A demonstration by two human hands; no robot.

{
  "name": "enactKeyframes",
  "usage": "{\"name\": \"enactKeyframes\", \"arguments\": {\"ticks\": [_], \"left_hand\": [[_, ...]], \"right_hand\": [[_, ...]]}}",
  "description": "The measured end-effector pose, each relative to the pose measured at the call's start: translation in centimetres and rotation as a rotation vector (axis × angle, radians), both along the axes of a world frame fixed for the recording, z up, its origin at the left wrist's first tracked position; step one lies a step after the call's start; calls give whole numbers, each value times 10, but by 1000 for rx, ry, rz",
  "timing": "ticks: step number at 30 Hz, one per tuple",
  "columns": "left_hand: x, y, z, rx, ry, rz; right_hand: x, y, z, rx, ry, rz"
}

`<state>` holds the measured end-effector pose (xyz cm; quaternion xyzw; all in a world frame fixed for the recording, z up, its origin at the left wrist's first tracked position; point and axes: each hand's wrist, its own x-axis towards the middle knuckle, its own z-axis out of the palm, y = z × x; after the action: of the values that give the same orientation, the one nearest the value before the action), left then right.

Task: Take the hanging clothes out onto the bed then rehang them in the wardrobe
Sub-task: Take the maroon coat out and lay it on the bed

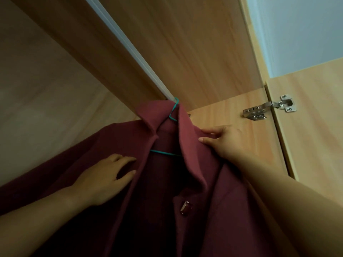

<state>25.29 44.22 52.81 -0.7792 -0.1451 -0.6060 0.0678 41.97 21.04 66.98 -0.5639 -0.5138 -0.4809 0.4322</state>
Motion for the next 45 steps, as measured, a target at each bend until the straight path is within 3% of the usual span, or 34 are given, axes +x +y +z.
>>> {"name": "enactKeyframes", "arguments": {"ticks": [6,15,23,31,39,45], "left_hand": [[-11,-1,-5,3,26,57],[-14,-12,-3,50,10,31],[-19,-26,1,58,24,3],[-31,-60,4,94,-63,-20],[-31,-83,-59,63,-67,-170],[-28,-86,-113,-75,201,-309]], "right_hand": [[-3,10,4,107,128,54],[-26,-22,30,172,118,-57],[-19,-60,0,239,71,-146],[-24,-111,-77,170,91,-85],[-35,-151,-193,38,132,-8],[-46,-194,-251,55,250,-2]]}}
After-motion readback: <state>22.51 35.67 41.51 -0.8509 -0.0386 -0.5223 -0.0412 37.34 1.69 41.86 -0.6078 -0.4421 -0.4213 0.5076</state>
